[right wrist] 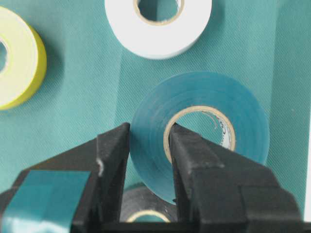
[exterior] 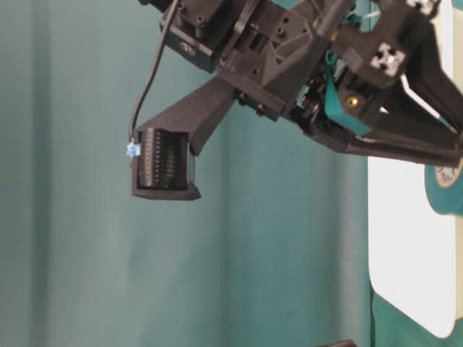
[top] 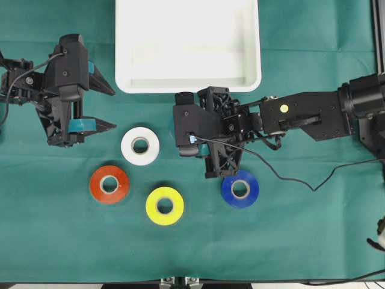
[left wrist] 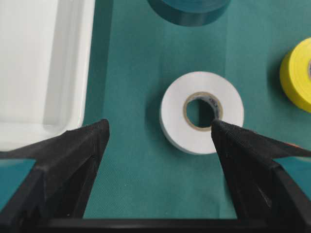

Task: Put the tape alternately from left to right into the white case.
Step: 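Lift the teal tape and carry it into the white tray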

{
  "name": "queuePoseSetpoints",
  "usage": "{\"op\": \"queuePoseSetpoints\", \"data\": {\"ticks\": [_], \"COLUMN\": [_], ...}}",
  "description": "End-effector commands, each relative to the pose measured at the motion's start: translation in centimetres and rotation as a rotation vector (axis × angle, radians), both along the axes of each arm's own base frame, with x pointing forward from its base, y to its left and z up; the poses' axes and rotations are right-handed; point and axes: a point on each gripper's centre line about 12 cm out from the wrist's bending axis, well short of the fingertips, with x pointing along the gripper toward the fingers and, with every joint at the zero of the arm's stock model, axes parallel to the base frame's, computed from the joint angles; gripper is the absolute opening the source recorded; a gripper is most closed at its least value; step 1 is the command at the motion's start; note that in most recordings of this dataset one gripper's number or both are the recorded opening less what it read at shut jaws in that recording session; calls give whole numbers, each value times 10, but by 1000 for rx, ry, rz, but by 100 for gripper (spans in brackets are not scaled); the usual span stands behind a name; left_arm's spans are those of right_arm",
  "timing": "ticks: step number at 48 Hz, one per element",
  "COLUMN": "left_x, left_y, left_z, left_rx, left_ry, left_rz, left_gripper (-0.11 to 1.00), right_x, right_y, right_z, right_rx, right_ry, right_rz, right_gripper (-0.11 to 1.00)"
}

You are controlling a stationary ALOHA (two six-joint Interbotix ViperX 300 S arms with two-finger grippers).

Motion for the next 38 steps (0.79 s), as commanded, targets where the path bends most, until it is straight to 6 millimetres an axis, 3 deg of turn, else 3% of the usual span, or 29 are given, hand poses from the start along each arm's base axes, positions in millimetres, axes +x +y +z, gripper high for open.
{"op": "queuePoseSetpoints", "data": {"ticks": [1, 20, 38], "left_x": [2, 0, 0], "left_y": [0, -1, -1], "left_z": [6, 2, 2], "left_rx": [-1, -4, -4], "left_ry": [-21, -9, -12], "left_rz": [0, 0, 0], "left_gripper": [81, 81, 81], "right_x": [-1, -27, -48], "right_y": [-8, -56, -109], "right_z": [23, 34, 15], "right_rx": [-11, -31, -38], "right_ry": [-40, -25, 25], "right_rz": [-10, -120, -257], "right_gripper": [25, 25, 25]}}
